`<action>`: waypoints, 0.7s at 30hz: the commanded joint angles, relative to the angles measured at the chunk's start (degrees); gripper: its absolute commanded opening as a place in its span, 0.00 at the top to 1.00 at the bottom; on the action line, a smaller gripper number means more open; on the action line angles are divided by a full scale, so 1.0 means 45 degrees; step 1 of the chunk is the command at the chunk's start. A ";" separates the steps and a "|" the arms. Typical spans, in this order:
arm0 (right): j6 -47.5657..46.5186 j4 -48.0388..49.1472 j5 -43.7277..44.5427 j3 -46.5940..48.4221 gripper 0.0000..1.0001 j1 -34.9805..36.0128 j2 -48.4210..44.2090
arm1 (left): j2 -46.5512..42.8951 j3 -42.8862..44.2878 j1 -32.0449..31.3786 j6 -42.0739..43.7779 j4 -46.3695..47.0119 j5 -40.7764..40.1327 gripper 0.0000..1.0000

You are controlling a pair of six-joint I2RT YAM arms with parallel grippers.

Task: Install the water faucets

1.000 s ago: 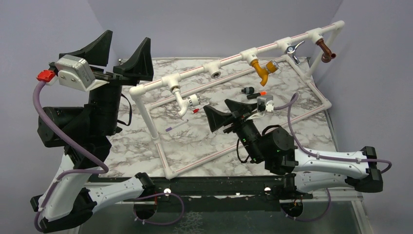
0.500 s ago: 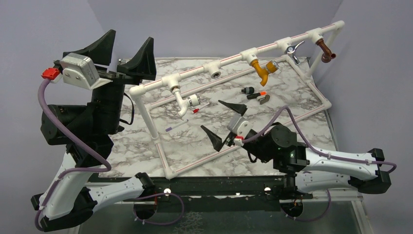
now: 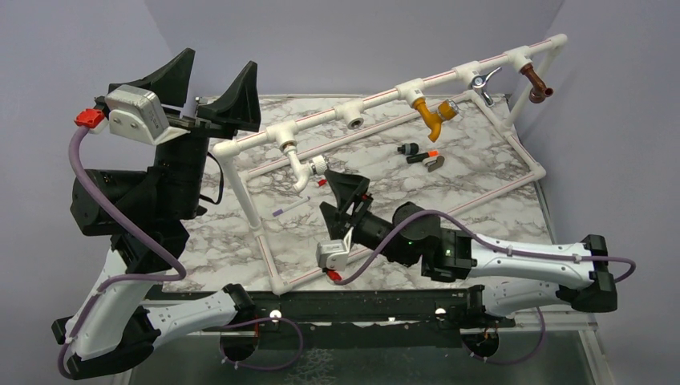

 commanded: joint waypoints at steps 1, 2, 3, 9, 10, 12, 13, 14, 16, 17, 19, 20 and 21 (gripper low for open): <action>-0.3753 0.1296 0.0444 0.0480 0.08 -0.0011 0.0892 | -0.0045 0.0358 -0.0090 0.0013 -0.0032 -0.0051 0.01; -0.4157 0.1608 0.0549 0.0485 0.09 -0.0011 0.1125 | -0.0060 0.0365 -0.0098 0.0019 -0.0037 -0.0060 0.01; -0.4566 0.1945 0.0636 0.0493 0.09 -0.0011 0.1362 | -0.0089 0.0368 -0.0094 0.0022 -0.0035 -0.0074 0.01; -0.6102 0.4097 0.0982 0.0543 0.13 -0.0011 0.2455 | -0.0217 0.0320 -0.0147 0.0108 0.0011 -0.0146 0.01; -0.6140 0.4251 0.1007 0.0615 0.13 -0.0011 0.2571 | -0.0206 0.0326 -0.0154 0.0146 0.0013 -0.0170 0.01; -0.5922 0.4233 0.1233 0.0941 0.14 -0.0011 0.2880 | -0.0187 0.0330 -0.0179 0.0187 0.0017 -0.0228 0.01; -0.5810 0.4241 0.1371 0.1102 0.15 -0.0011 0.3034 | -0.0185 0.0349 -0.0212 0.0195 0.0006 -0.0231 0.01; -0.5757 0.4244 0.1510 0.1219 0.16 -0.0011 0.3156 | -0.0195 0.0366 -0.0231 0.0171 -0.0010 -0.0227 0.01; -0.5670 0.4212 0.1747 0.1389 0.19 -0.0011 0.3374 | -0.0208 0.0322 -0.0282 0.0151 0.0016 -0.0212 0.01; -0.5583 0.4106 0.1862 0.1494 0.20 -0.0011 0.3462 | -0.0215 0.0329 -0.0296 0.0156 0.0010 -0.0197 0.01; -0.5387 0.3874 0.2020 0.1645 0.21 -0.0011 0.3601 | -0.0209 0.0346 -0.0356 0.0153 0.0000 -0.0190 0.01; -0.5333 0.3749 0.2089 0.1705 0.22 -0.0011 0.3649 | -0.0207 0.0339 -0.0349 0.0154 0.0006 -0.0192 0.01; -0.5277 0.3741 0.2156 0.1737 0.23 -0.0011 0.3687 | -0.0193 0.0346 -0.0375 0.0146 0.0007 -0.0183 0.01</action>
